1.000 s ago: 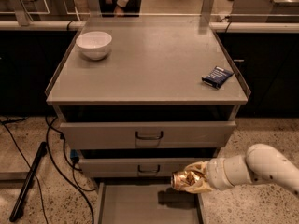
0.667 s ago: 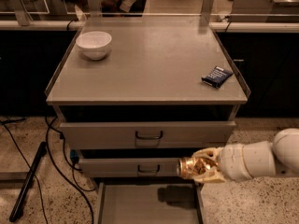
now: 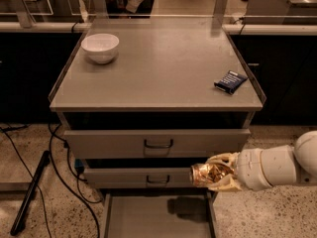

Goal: Pick orange can from bottom drawer and place on counter

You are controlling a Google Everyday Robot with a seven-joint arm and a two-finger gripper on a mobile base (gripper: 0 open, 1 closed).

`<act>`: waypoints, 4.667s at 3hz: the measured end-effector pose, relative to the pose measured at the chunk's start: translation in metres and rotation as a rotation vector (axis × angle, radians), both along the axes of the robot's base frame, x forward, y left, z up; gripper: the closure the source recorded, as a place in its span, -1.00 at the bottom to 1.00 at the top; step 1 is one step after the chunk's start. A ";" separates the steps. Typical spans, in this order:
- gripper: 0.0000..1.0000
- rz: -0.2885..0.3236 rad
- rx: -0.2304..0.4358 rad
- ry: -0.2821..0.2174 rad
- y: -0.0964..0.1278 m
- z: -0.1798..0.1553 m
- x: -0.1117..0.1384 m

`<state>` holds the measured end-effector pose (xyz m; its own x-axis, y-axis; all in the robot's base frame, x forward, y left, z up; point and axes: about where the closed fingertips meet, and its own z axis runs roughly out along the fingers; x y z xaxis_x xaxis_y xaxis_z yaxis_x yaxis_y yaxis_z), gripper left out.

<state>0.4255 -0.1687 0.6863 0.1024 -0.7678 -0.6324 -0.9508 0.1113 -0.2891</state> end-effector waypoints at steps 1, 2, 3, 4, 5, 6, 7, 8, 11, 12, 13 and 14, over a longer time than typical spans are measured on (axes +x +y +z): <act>1.00 -0.001 0.002 -0.033 0.010 0.050 0.005; 1.00 -0.027 -0.011 -0.075 0.016 0.132 0.010; 1.00 -0.029 -0.016 -0.188 0.027 0.224 0.030; 1.00 -0.031 -0.018 -0.188 0.028 0.224 0.030; 1.00 -0.067 -0.055 -0.221 0.034 0.223 0.055; 1.00 -0.102 -0.087 -0.248 0.045 0.223 0.097; 1.00 -0.117 -0.098 -0.260 0.058 0.219 0.144; 1.00 -0.123 -0.090 -0.254 0.071 0.215 0.178; 1.00 -0.168 0.026 -0.142 0.099 0.198 0.231; 1.00 -0.179 0.059 -0.103 0.102 0.190 0.236; 1.00 -0.200 0.086 -0.044 0.101 0.179 0.240; 1.00 -0.210 0.098 -0.014 0.101 0.173 0.241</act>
Offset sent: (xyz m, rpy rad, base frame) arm 0.0189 0.0175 0.2456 -0.0392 -0.1377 -0.0755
